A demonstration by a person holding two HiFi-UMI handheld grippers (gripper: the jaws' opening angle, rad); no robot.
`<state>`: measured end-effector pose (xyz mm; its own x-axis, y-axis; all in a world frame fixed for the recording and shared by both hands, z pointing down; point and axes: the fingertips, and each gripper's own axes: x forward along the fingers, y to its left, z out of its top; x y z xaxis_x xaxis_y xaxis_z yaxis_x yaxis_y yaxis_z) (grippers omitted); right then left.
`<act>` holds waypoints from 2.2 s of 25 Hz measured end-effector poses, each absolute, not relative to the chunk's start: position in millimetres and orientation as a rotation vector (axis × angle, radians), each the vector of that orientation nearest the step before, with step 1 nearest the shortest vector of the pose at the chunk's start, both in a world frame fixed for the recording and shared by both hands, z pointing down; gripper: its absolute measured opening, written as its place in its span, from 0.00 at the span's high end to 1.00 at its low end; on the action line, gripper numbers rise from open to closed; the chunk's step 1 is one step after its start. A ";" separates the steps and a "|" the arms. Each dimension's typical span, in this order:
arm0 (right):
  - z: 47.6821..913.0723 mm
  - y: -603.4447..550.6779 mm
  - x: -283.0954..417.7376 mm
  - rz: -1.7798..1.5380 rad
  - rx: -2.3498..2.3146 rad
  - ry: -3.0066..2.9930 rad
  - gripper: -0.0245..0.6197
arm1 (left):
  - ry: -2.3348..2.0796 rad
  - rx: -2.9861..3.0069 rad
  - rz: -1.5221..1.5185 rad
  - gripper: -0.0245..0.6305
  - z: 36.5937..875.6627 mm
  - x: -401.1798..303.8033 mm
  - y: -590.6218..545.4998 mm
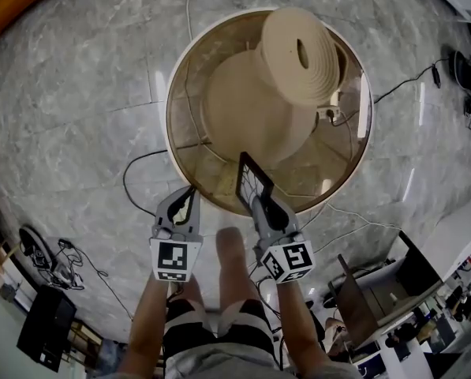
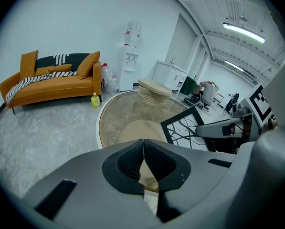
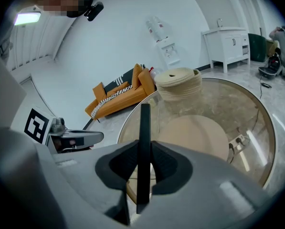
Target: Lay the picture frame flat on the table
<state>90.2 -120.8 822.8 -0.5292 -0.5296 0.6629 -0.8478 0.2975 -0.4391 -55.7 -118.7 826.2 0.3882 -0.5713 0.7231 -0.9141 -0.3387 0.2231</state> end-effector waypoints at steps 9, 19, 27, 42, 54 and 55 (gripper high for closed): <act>834.0 -134.9 98.6 1.190 1.292 -2.175 0.85 | -1.240 2.033 0.742 0.93 835.3 -44.2 -114.0; 853.0 -130.8 120.3 1.147 1.337 -2.109 0.85 | -1.215 2.046 0.764 0.93 838.8 -26.2 -113.2; 868.4 -132.1 140.9 1.147 1.369 -2.067 0.83 | -1.188 2.061 0.776 0.93 839.3 -12.2 -116.1; 896.3 -130.5 165.2 1.202 1.405 -2.009 0.78 | -1.153 2.077 0.797 0.93 846.8 5.3 -115.9; 913.5 -129.5 171.9 1.280 1.410 -1.988 0.75 | -1.121 2.081 0.803 0.93 853.2 12.0 -118.7; 915.8 -128.4 172.3 1.273 1.408 -1.977 0.75 | -1.120 2.078 0.805 0.93 854.4 11.7 -118.4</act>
<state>172.3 -128.4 915.8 -0.4133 -0.5306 0.7400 -0.8933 0.0785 -0.4426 11.7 -118.4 854.4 0.4501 -0.4782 0.7542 -0.8674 -0.4348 0.2420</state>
